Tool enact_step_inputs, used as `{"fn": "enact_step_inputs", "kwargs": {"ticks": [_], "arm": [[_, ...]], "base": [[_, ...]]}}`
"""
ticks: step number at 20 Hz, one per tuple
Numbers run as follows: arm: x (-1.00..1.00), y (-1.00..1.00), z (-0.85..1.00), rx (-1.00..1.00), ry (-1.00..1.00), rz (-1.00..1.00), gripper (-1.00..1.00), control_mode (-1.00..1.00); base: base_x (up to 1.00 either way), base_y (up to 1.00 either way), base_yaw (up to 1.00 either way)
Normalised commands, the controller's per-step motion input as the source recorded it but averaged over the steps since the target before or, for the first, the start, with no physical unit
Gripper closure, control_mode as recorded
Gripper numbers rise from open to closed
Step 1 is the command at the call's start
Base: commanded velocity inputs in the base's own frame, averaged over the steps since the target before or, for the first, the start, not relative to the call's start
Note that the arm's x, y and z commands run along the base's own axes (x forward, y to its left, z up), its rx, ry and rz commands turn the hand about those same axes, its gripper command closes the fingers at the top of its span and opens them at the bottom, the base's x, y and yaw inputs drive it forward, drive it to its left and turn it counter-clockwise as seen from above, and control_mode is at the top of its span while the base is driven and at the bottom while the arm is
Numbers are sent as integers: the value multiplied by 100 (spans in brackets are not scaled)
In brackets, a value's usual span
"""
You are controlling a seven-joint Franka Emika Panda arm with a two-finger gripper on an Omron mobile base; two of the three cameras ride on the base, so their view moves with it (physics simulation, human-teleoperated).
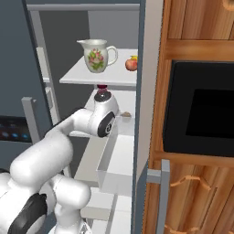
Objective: Place the tupperware on the second highest shelf of the fridge. Make space for the tupperware among the existing items by rearranging them on the shelves if needed. Close the fridge door when finished.
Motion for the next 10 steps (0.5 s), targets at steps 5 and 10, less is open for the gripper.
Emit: {"fn": "enact_step_inputs", "kwargs": {"ticks": [5, 10], "arm": [[55, -6, -13, 0, 0, 0, 100, -100], [39, -7, -11, 0, -1, 0, 100, -100]], "base": [[0, 0, 0], [0, 0, 0]]}}
